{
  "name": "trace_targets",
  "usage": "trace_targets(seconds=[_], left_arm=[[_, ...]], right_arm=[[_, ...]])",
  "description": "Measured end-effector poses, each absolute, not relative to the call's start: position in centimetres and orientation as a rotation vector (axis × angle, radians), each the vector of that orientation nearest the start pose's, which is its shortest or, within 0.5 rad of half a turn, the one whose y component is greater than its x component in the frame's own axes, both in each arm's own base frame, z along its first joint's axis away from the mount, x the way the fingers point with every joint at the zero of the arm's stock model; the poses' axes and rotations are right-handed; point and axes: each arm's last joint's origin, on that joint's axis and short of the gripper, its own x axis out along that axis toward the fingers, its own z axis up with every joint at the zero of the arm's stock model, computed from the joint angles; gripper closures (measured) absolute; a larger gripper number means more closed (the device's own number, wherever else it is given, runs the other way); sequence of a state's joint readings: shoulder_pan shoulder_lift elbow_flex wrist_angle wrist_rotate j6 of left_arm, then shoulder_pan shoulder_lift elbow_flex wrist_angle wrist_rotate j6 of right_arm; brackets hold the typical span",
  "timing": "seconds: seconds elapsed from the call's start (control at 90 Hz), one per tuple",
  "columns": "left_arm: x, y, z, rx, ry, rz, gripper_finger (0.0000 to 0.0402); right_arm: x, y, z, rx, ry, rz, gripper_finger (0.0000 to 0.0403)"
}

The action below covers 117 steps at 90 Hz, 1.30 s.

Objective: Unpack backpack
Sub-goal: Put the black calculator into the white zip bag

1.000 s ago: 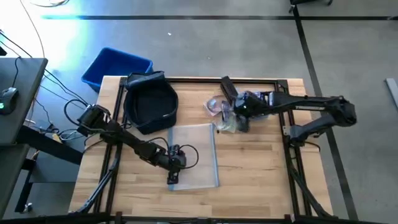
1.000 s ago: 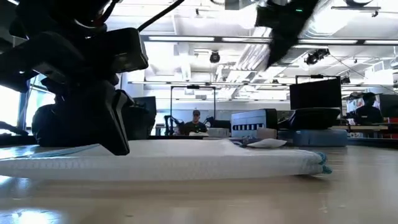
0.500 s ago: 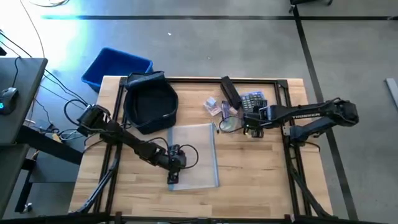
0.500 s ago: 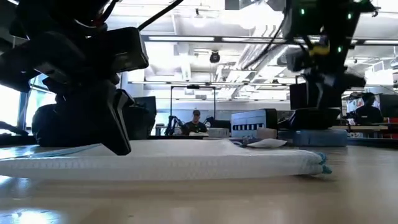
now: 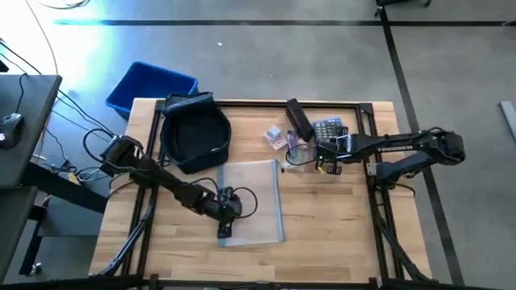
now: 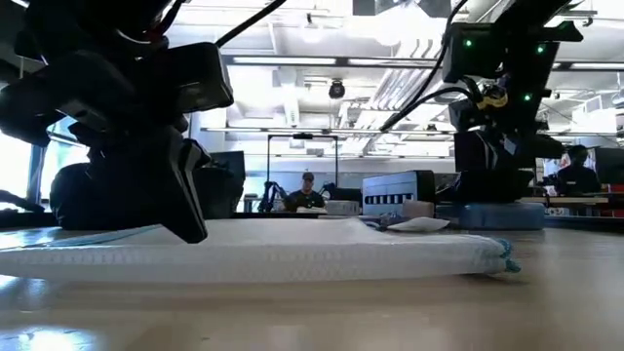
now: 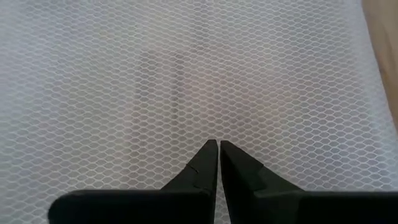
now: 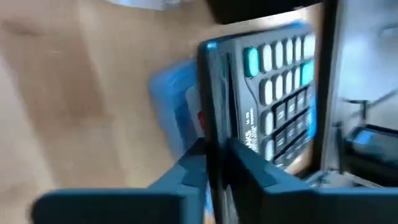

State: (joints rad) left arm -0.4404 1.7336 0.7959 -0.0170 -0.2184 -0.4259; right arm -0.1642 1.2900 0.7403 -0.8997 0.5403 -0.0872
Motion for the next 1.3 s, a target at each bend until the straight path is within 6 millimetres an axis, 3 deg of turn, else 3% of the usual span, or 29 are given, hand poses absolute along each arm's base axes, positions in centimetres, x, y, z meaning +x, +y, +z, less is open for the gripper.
trace_targets(seconds=[0.144, 0.3, 0.444, 0.667, 0.8, 0.967, 1.111, 1.3], left_arm=[[28.5, -12.7, 12.4, -0.085, 0.924, -0.007, 0.0402], [28.5, -12.7, 12.4, -0.083, 0.924, -0.005, 0.0402], [28.5, -12.7, 12.4, -0.080, 0.922, 0.000, 0.0402], [28.5, -12.6, 12.4, -0.071, 0.914, 0.017, 0.0402], [28.5, -12.6, 12.4, -0.070, 0.913, 0.018, 0.0402], [28.4, -12.5, 12.3, -0.065, 0.922, 0.020, 0.0402], [28.5, -12.6, 12.6, -0.037, 0.961, 0.023, 0.0402], [27.9, -12.1, 13.4, -0.012, 1.161, 0.122, 0.0402]], right_arm=[[19.4, -4.3, 19.5, -0.337, 1.468, -0.560, 0.0384], [19.9, -2.5, 21.9, -0.280, 1.450, -0.543, 0.0394], [20.8, 0.5, 24.5, -0.259, 1.341, -0.516, 0.0396], [21.3, 7.8, 26.9, -0.228, 1.086, -0.311, 0.0396], [20.7, 11.6, 26.3, -0.264, 0.989, -0.267, 0.0397], [20.2, 15.0, 24.2, -0.306, 0.988, -0.261, 0.0397], [20.3, 16.8, 21.9, -0.351, 1.032, -0.271, 0.0397], [20.8, 18.2, 19.8, -0.387, 1.076, -0.245, 0.0397]])
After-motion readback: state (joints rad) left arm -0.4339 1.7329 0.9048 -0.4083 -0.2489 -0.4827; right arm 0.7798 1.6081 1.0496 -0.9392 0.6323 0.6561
